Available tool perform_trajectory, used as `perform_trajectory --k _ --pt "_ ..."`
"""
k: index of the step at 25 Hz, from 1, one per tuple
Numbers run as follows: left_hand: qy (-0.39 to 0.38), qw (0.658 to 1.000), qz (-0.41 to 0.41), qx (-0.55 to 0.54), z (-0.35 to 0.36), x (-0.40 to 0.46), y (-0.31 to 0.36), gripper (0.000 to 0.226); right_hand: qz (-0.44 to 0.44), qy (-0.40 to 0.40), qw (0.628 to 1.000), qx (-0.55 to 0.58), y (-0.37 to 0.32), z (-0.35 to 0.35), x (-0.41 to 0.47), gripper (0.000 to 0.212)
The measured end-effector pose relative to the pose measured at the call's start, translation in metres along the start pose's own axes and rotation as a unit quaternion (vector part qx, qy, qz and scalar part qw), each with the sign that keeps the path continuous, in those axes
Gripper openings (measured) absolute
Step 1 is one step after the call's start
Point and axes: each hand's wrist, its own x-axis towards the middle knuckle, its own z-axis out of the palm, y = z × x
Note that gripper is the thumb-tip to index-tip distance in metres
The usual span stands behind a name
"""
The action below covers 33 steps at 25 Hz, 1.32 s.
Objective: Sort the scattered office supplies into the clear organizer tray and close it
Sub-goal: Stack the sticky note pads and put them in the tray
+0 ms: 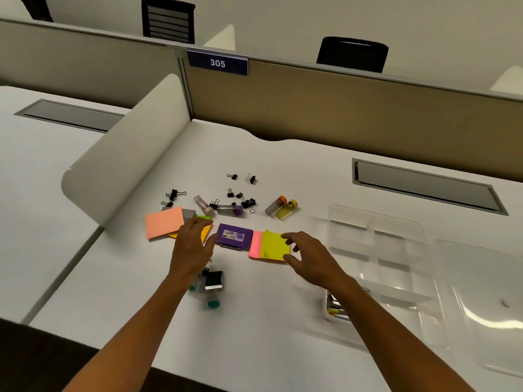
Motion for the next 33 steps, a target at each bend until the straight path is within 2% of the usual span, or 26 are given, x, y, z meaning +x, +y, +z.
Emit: perform_trajectory --k 6,11,15,19,24,30,33 --pt "-0.022 0.997 -0.075 0.021 -0.019 0.031 -0.043 0.044 0.053 -0.096 0.99 -0.087 -0.008 0.012 0.041 0.068" --pt "-0.017 0.992 -0.116 0.042 -0.022 0.048 -0.065 0.057 0.076 -0.15 0.97 -0.177 -0.012 0.028 0.064 0.07" --pt "-0.009 0.991 -0.107 0.075 -0.028 0.059 -0.088 0.045 0.085 -0.177 0.955 -0.221 -0.015 0.036 0.074 0.082" --pt "-0.015 0.986 -0.13 0.1 -0.029 0.067 -0.103 0.045 0.086 -0.161 0.955 -0.235 -0.015 0.039 0.083 0.088" --pt "-0.028 0.975 -0.204 0.086 -0.029 0.072 -0.111 0.055 0.104 -0.167 0.946 -0.258 -0.009 0.041 0.09 0.088" --pt "-0.024 0.971 -0.234 0.048 -0.037 0.078 -0.111 0.073 0.107 -0.142 0.949 -0.259 -0.002 0.044 0.088 0.085" --pt "-0.006 0.971 -0.233 0.054 -0.039 0.077 -0.109 0.068 0.099 -0.105 0.954 -0.262 -0.003 0.047 0.082 0.079"
